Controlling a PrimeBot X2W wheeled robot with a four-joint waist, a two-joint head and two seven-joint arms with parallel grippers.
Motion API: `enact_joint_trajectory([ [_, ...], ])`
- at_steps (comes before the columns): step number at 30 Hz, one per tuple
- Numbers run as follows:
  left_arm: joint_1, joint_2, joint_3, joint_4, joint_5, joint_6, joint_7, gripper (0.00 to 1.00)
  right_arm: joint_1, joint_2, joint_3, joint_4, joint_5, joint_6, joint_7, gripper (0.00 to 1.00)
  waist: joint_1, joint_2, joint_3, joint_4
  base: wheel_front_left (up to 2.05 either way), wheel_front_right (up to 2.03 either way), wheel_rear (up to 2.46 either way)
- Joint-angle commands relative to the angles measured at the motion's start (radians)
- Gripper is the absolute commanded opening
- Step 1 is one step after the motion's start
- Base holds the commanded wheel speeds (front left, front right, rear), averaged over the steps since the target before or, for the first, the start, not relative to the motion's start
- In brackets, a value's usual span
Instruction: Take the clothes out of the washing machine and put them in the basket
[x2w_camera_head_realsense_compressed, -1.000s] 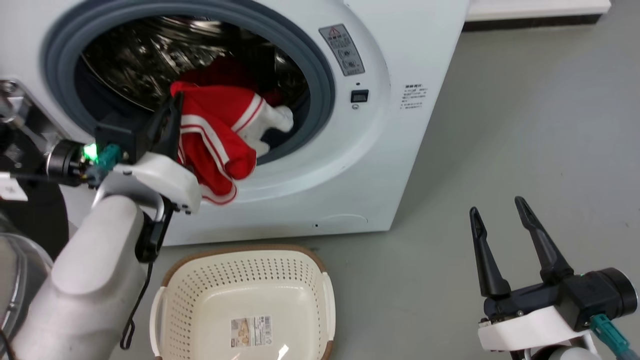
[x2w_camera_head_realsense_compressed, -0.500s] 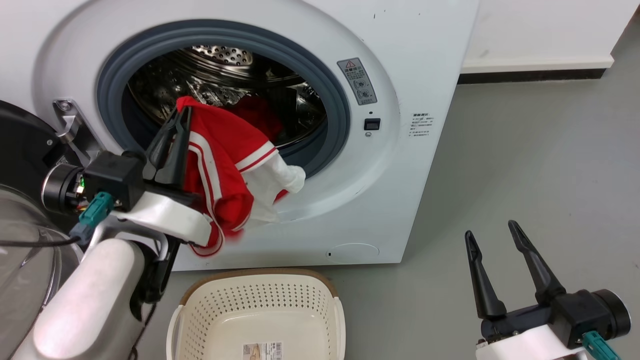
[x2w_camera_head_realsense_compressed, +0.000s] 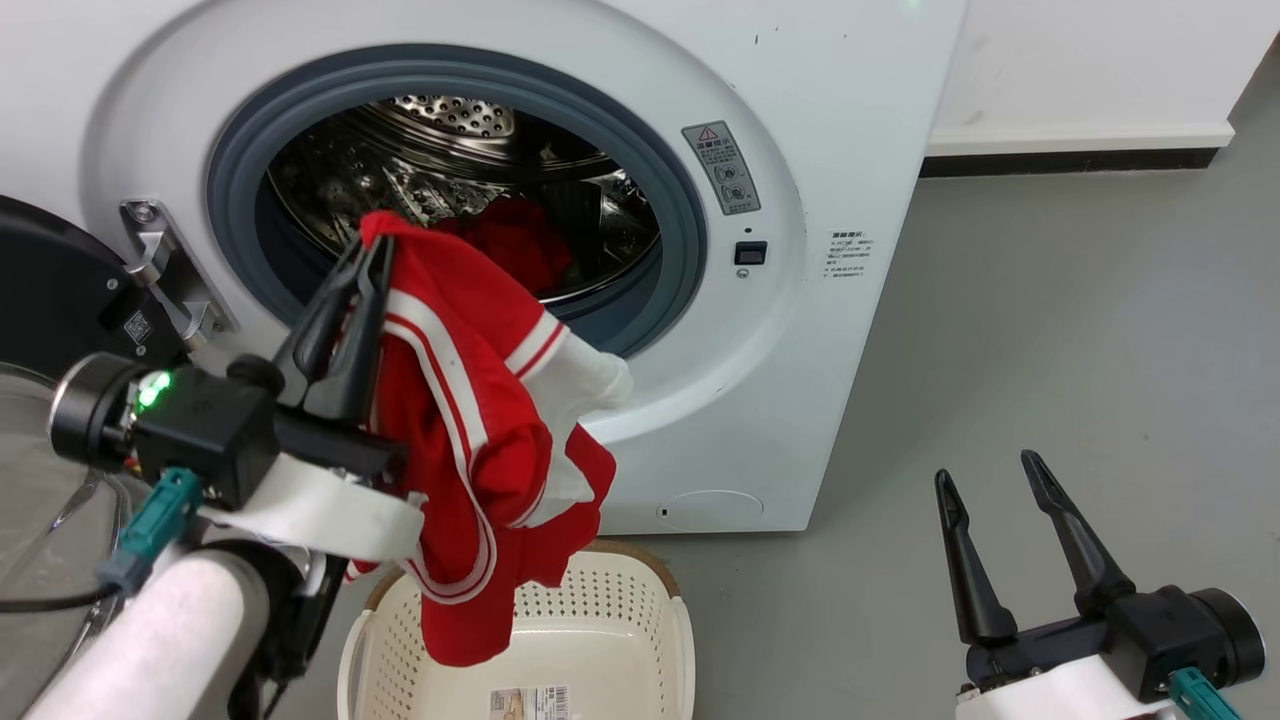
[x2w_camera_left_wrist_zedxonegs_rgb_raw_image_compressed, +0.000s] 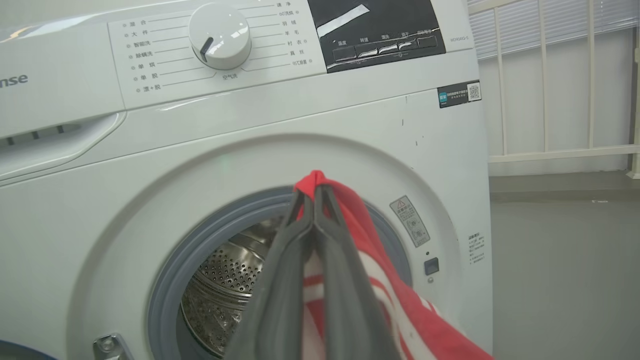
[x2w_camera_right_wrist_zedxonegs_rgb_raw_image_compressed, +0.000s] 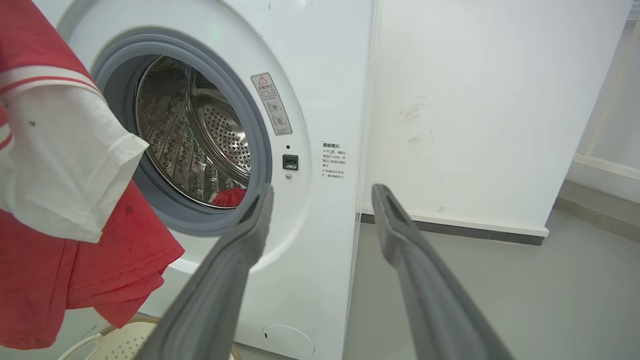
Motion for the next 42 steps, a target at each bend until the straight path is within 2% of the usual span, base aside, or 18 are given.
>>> enact_joint_trajectory([
  [1,0.021,0.004,0.0,-0.009,0.002,0.006,0.0,0.0,0.009,0.001,-0.002,0.002,0.005,-0.001,-0.003,1.0,0.0001,-0.0001,0.002,0.0,0.0,0.0,0.0],
  [5,0.062,0.0,-0.013,-0.037,-0.017,0.008,0.001,0.0,0.001,0.001,-0.007,-0.001,0.005,-0.001,-0.003,1.0,0.0001,-0.0001,0.017,0.002,0.0,0.0,0.0],
  [11,0.12,-0.011,-0.045,-0.007,-0.025,0.005,-0.01,0.0,-0.023,0.001,-0.01,-0.006,-0.001,-0.001,-0.003,1.0,0.0001,-0.0001,0.056,0.002,0.0,0.0,0.0],
  [20,0.146,-0.07,-0.137,0.159,-0.017,-0.034,-0.033,0.0,-0.092,0.001,-0.026,-0.026,-0.015,-0.001,-0.003,1.0,0.0001,-0.0001,0.197,-0.01,0.0,0.0,0.0],
  [31,0.016,-0.169,-0.177,0.548,-0.035,-0.136,-0.1,0.0,-0.205,0.001,-0.049,-0.056,-0.013,-0.001,-0.003,1.0,0.0001,-0.0001,0.432,-0.058,0.0,0.0,0.0],
  [42,-0.245,-0.285,-0.236,1.013,0.011,-0.253,-0.12,0.0,-0.298,0.001,-0.098,-0.095,0.009,-0.001,-0.003,1.0,0.0001,-0.0001,0.658,-0.084,0.0,0.0,0.0],
])
